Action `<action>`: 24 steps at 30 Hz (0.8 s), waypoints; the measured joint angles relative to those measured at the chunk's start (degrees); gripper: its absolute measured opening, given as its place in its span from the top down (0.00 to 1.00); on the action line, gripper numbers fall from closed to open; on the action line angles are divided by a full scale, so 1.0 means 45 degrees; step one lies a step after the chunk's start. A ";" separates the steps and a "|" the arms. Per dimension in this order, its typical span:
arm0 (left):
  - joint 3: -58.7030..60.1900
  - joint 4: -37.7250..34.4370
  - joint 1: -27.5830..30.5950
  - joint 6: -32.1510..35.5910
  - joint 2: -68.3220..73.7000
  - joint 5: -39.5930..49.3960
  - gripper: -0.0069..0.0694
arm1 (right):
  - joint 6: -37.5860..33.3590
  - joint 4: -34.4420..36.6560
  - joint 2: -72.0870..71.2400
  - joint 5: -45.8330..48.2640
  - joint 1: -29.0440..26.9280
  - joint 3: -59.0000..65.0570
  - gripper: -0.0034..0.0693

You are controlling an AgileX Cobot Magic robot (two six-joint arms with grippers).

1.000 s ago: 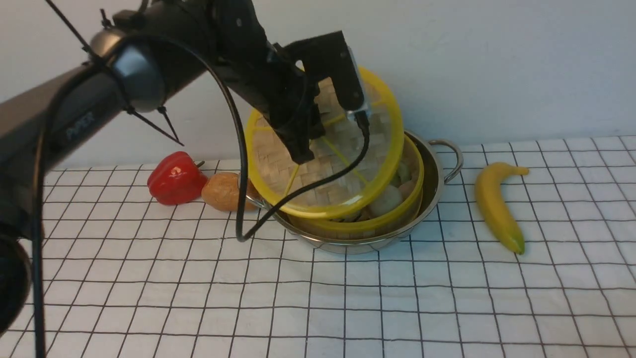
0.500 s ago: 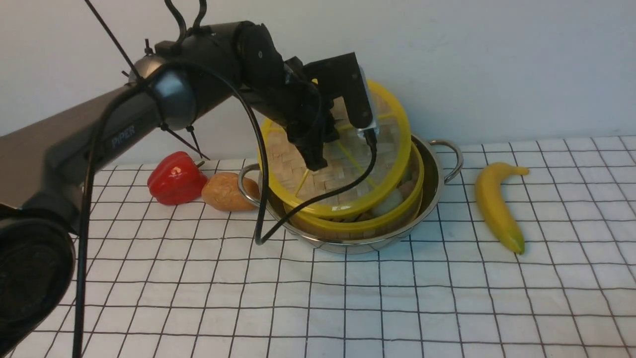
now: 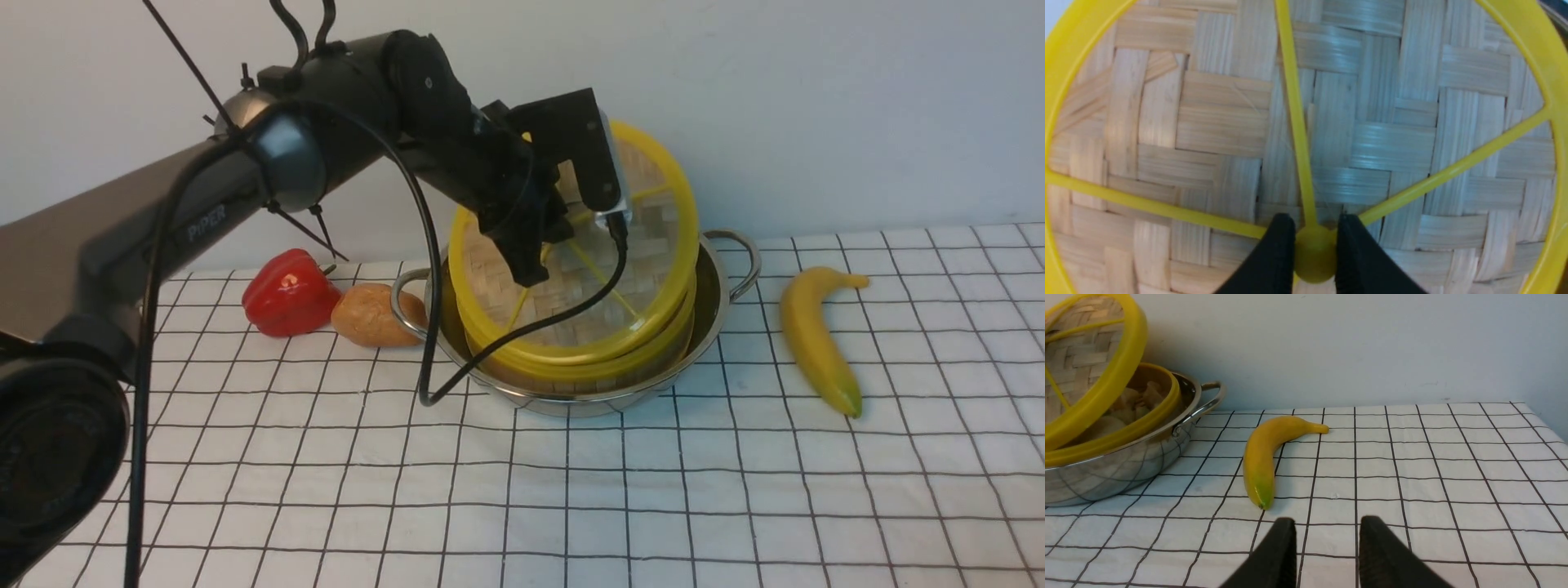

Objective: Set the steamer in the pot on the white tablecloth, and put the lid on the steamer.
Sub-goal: 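Place the yellow bamboo steamer lid onto the steamer in the pot with the left gripper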

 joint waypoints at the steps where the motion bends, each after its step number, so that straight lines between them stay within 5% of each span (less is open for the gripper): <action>1: -0.0185 0.0169 0.0000 -0.0220 0.0000 0.0180 0.76 | 0.0000 0.0000 0.0000 0.0000 0.0000 0.0000 0.62; 13: -0.2981 0.0652 -0.0013 -0.1525 -0.0012 0.4050 0.76 | 0.0000 0.0000 0.0000 0.0000 0.0000 0.0000 0.62; 24: -0.2995 0.0414 -0.0013 -0.1215 0.0703 0.3650 0.76 | 0.0000 0.0000 0.0000 0.0000 0.0000 0.0000 0.62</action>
